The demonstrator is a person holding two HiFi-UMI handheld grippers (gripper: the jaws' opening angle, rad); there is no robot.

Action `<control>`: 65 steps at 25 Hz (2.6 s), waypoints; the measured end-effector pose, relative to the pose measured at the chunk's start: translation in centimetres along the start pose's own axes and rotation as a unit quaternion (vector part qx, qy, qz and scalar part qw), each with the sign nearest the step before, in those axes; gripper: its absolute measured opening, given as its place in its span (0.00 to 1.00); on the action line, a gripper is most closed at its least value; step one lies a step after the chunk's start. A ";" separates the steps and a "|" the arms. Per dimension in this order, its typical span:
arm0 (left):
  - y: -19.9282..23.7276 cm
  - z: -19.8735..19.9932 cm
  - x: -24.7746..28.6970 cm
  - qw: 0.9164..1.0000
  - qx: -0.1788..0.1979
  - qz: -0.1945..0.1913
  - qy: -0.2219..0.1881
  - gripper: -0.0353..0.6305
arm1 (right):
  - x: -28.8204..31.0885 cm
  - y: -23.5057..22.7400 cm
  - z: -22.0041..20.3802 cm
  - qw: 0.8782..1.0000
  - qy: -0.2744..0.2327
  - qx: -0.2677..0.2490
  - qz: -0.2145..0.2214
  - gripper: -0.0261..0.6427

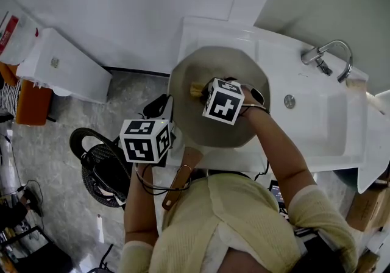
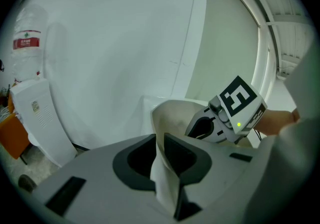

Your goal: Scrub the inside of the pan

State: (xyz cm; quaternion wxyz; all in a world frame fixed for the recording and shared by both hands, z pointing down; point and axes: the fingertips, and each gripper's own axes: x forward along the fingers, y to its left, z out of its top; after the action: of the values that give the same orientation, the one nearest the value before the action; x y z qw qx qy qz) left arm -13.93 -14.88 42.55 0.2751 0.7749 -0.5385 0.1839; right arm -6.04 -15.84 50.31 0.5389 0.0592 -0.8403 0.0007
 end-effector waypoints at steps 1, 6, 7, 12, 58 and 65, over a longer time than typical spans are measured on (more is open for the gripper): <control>0.0 0.0 0.0 1.000 0.002 0.000 0.000 0.21 | 0.0 0.4 0.1 1.000 0.000 -0.002 0.006 0.11; 0.0 -0.1 0.0 1.000 0.007 0.001 0.001 0.21 | 0.0 2.0 0.5 1.000 0.004 -0.009 0.028 0.11; 0.0 -0.1 -0.1 1.000 0.006 0.001 0.001 0.21 | -0.1 2.4 0.6 0.999 0.004 -0.008 0.034 0.11; -0.2 -0.2 -0.2 1.000 0.005 0.001 0.000 0.21 | -0.3 4.1 0.8 0.996 -0.006 0.026 0.084 0.11; -0.8 -0.7 -1.5 0.999 0.035 0.024 -0.006 0.21 | -6.0 6.8 -0.7 0.984 -0.050 0.080 0.153 0.11; -0.3 -0.5 -0.8 0.999 0.030 0.030 0.000 0.21 | -7.3 -1.1 -2.0 0.997 -0.025 0.015 -0.072 0.11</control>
State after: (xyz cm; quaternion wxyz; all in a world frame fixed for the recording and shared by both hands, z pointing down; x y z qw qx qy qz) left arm -13.94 -13.85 42.40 0.2461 0.7665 -0.5557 0.2076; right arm -1.12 -16.11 44.44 0.5156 0.1280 -0.8468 -0.0271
